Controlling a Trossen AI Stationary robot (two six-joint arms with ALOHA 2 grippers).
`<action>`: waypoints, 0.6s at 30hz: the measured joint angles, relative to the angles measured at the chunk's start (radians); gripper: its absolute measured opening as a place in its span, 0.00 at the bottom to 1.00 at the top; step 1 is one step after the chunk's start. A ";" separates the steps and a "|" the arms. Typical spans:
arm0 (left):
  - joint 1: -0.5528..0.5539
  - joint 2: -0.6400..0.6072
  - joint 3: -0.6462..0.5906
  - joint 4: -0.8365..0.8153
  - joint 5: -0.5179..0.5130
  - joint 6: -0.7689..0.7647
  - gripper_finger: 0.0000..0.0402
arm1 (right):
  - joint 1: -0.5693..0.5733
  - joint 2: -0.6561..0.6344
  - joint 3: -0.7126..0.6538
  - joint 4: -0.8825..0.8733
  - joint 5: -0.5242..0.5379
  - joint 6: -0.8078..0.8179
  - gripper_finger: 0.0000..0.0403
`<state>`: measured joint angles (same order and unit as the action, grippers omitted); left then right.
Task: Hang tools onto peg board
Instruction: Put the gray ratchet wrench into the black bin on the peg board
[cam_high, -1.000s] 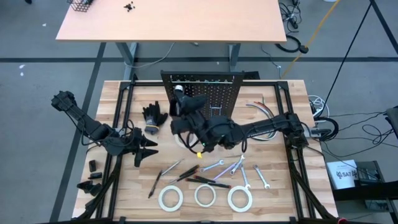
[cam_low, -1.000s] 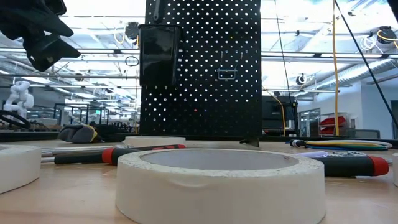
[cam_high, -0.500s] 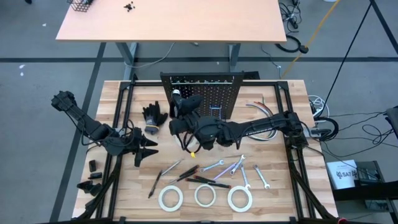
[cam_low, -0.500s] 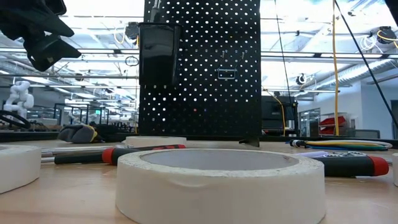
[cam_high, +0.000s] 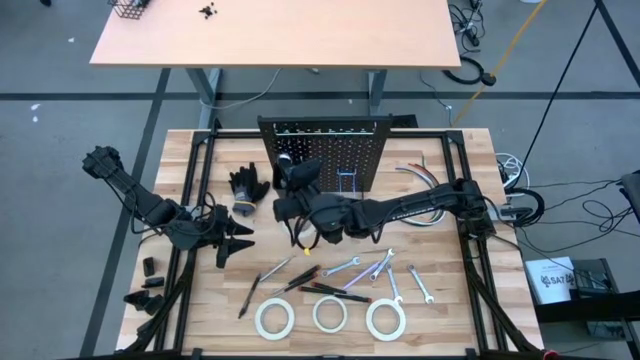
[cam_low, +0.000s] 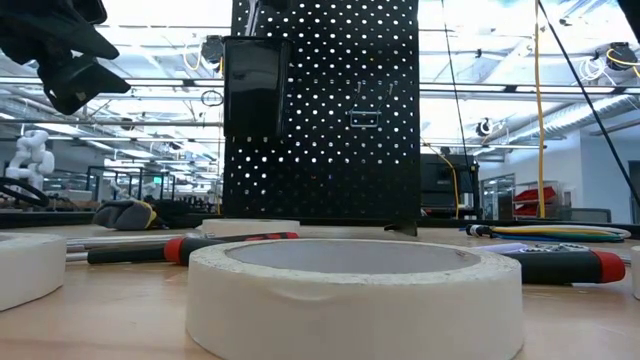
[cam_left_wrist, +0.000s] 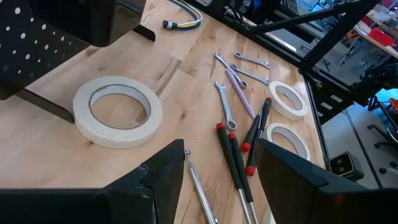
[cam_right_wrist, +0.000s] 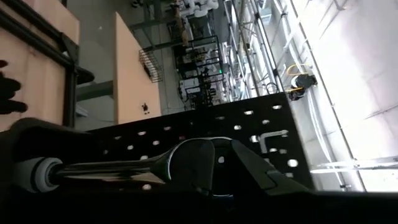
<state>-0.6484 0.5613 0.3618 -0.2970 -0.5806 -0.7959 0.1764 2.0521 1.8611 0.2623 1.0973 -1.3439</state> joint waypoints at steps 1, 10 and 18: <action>0.000 0.000 0.000 0.000 0.000 0.000 0.49 | 0.000 0.000 -0.002 -0.013 0.000 0.014 0.08; 0.000 0.000 0.000 0.000 0.000 0.000 0.49 | 0.000 0.001 -0.004 -0.076 0.004 0.106 0.25; 0.000 0.000 0.000 0.000 0.000 0.000 0.49 | -0.001 0.001 -0.004 -0.083 0.101 0.155 0.27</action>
<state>-0.6483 0.5613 0.3618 -0.2970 -0.5805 -0.7959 0.1757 2.0529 1.8576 0.1792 1.1979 -1.1893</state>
